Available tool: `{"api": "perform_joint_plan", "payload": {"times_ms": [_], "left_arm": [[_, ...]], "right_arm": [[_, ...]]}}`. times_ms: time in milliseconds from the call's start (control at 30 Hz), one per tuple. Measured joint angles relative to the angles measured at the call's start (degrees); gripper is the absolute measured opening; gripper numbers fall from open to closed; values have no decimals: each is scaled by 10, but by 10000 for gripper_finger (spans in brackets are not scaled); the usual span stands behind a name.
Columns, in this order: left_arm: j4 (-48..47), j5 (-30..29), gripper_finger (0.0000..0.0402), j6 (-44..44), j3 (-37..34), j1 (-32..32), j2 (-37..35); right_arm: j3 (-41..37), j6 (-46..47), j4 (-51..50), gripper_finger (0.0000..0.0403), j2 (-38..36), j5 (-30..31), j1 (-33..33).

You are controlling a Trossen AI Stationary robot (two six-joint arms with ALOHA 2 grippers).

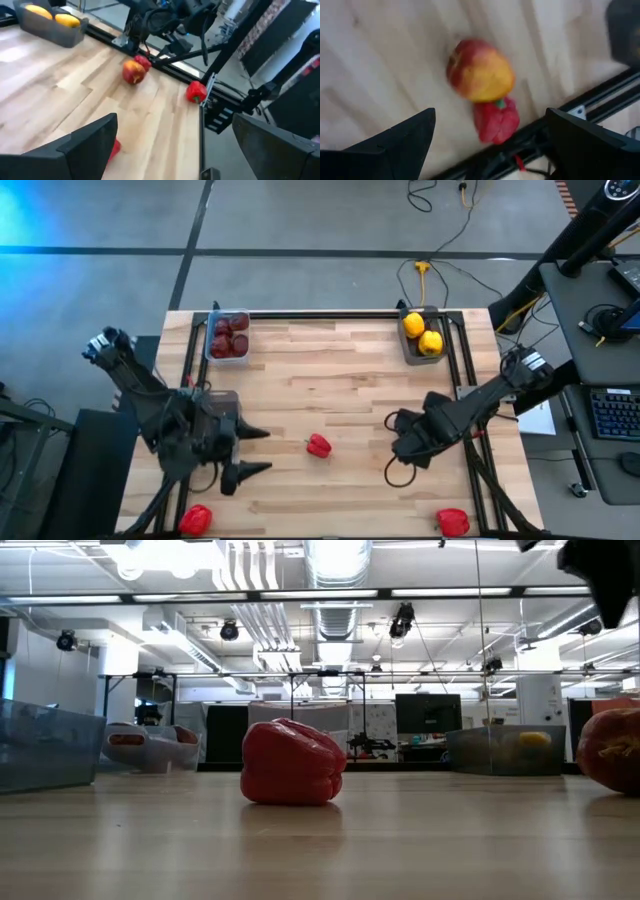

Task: Sort produce into baskets
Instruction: Put the red bell pepper into the bottom black bin

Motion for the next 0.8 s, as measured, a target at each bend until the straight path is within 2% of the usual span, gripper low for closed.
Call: {"api": "perform_joint_plan", "payload": {"times_ms": [133,300,533,667,800], "left_arm": [[-15,-39,374,-39,45,-28,44],[-67,-43,372,-78,111,-38,101],[-118,-38,372,-93,175,-34,167],[-121,-33,372,-93,179,-21,185],[-120,-36,372,-90,178,8,199]], "right_arm": [[0,-53,-4,368,-2,-16,7],[-31,-126,-8,368,-14,-23,13],[-174,-90,31,368,-54,-110,-32],[-251,-85,98,368,-62,-147,-63],[-302,-91,97,368,-55,-170,-99]]}}
